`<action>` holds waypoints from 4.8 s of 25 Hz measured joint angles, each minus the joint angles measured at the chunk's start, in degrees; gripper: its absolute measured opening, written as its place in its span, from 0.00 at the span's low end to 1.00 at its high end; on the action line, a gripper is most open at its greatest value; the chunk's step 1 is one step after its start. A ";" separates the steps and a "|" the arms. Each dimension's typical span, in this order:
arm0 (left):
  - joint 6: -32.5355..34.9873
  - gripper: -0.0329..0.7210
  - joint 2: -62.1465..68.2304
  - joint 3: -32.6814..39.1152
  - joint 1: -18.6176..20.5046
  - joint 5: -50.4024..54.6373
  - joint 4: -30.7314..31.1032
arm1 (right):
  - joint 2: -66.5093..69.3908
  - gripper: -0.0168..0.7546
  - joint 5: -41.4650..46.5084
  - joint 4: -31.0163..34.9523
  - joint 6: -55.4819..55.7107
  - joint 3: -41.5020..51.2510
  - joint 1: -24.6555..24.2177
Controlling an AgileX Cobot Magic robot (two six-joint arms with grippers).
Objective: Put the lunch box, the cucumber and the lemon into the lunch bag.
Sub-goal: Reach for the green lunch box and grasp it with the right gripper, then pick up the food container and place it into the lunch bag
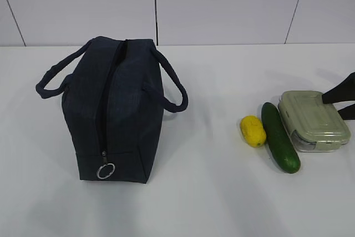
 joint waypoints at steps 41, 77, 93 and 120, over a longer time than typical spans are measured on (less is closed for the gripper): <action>0.00 0.36 0.00 0.00 0.00 0.00 0.00 | 4.69 0.53 3.50 3.99 -2.49 1.83 2.86; 19.11 0.59 76.76 -32.55 -10.74 -11.93 -27.54 | 4.69 0.52 3.75 4.19 -2.49 1.83 2.86; 20.21 0.41 94.76 -41.79 -11.25 -13.64 -28.46 | 4.69 0.52 3.84 4.19 -2.49 1.83 2.88; 12.24 0.05 102.19 -58.55 -17.71 -3.04 -8.31 | 4.69 0.52 3.50 5.50 -2.49 1.83 2.88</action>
